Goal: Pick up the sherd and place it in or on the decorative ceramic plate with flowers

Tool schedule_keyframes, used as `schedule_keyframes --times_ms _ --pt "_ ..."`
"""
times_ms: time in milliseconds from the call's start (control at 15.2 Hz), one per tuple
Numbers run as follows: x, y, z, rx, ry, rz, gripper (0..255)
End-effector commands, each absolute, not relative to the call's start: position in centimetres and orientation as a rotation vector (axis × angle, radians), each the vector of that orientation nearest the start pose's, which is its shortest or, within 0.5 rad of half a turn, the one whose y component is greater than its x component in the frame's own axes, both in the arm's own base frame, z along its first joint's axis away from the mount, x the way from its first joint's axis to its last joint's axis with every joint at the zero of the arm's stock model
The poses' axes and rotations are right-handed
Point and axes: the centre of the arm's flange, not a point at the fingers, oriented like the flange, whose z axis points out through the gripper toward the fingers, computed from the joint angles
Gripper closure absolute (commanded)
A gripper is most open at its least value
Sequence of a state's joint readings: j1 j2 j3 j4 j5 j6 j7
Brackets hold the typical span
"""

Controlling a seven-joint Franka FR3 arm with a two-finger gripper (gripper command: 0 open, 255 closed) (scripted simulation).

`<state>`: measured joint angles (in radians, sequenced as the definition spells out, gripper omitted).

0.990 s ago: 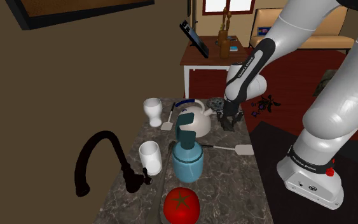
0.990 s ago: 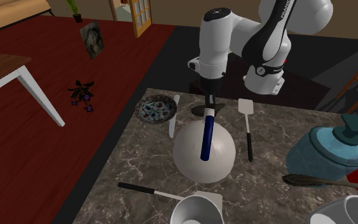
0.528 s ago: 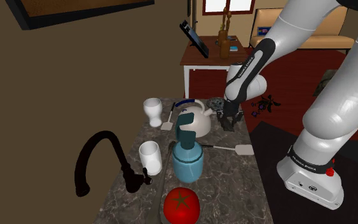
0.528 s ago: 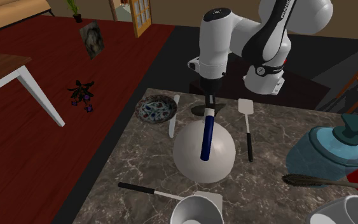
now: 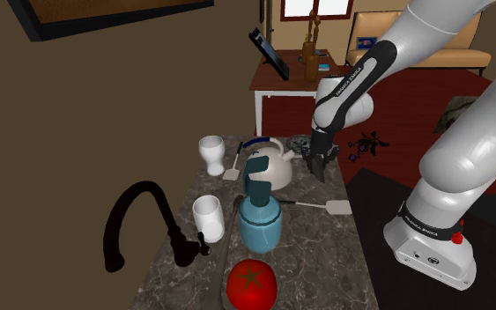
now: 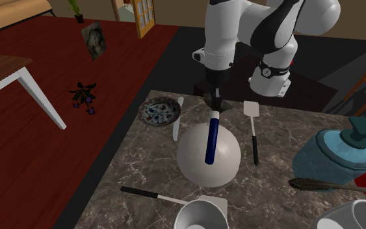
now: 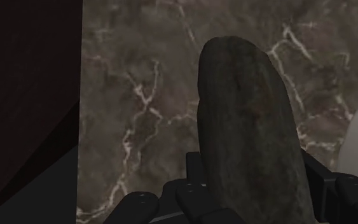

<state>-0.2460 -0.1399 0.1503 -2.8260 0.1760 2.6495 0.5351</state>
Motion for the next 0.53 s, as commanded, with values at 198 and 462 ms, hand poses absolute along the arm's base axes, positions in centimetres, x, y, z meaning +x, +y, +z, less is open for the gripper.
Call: schedule_keyframes --times_ms 198,462 --pt "36.1 -4.2 26.4 -2.853 1.188 0.076 255" --pt "36.1 -4.2 28.6 -2.853 1.188 0.076 255"
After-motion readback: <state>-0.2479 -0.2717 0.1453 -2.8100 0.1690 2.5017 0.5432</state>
